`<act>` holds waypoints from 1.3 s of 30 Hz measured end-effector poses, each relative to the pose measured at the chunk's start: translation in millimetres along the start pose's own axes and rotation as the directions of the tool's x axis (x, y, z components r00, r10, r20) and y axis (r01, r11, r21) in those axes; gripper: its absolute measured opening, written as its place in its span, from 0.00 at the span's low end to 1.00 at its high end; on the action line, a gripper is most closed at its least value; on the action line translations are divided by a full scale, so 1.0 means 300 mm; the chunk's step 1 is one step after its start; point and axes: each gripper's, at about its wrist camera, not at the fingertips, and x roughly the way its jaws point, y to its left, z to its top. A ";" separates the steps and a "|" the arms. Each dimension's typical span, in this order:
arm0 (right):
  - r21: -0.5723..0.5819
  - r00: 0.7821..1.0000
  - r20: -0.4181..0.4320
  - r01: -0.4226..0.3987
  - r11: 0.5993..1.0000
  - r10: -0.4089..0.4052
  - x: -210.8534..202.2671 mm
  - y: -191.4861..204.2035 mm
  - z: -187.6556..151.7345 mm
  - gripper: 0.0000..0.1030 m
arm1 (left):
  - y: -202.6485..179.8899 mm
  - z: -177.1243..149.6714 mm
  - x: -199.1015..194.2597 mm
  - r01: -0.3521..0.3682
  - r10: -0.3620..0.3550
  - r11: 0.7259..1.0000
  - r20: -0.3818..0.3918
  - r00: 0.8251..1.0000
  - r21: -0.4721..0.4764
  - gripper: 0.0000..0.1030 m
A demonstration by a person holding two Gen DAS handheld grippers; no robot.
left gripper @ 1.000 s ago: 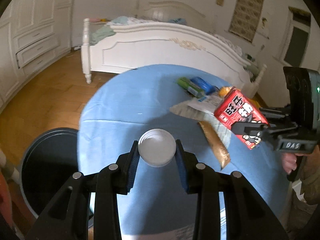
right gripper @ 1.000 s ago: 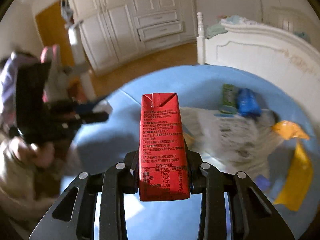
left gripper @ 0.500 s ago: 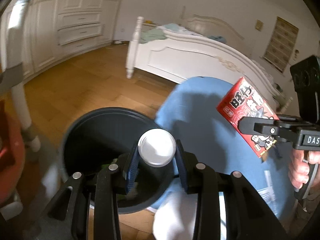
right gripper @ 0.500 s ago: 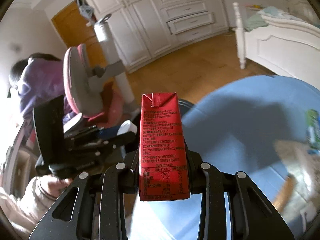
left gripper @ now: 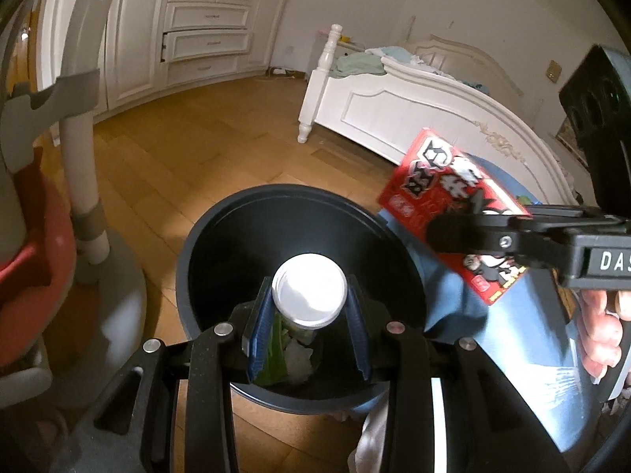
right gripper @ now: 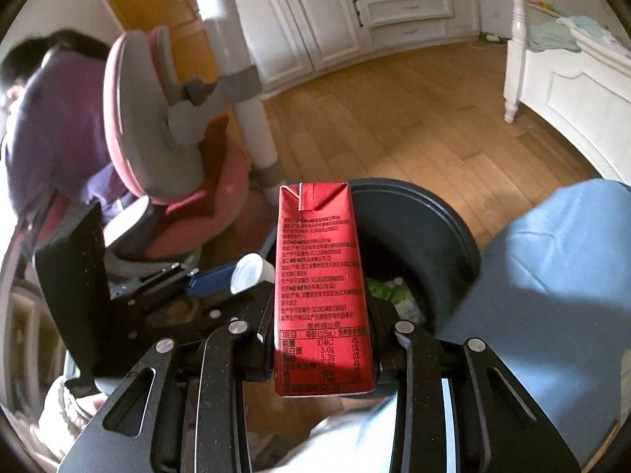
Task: Collect trash
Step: 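Carry the red box and white cap over the bin and open both grippers, then grasp the gold wrapper with the left gripper while the right grasps the yellow packet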
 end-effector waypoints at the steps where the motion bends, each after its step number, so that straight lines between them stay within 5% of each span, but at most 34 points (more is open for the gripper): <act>1: -0.003 1.000 -0.010 0.005 1.000 -0.005 0.020 0.007 0.006 0.32 | 0.004 -0.006 0.005 0.001 -0.001 1.000 -0.003 1.000 -0.001 0.34; 23: 0.005 0.994 -0.079 0.074 0.997 -0.073 0.187 -0.032 0.018 0.33 | 0.003 -0.032 0.120 -0.025 0.028 0.999 -0.079 0.996 0.037 0.36; 26: 0.007 0.996 -0.059 0.069 0.998 -0.068 0.174 -0.043 0.015 0.43 | -0.003 -0.031 0.125 -0.033 0.037 0.998 -0.085 0.996 0.046 0.36; 39: 0.107 0.999 0.038 -0.005 0.994 0.001 0.047 -0.113 -0.042 0.43 | -0.047 -0.020 0.092 0.001 0.002 0.999 -0.084 0.996 0.045 0.36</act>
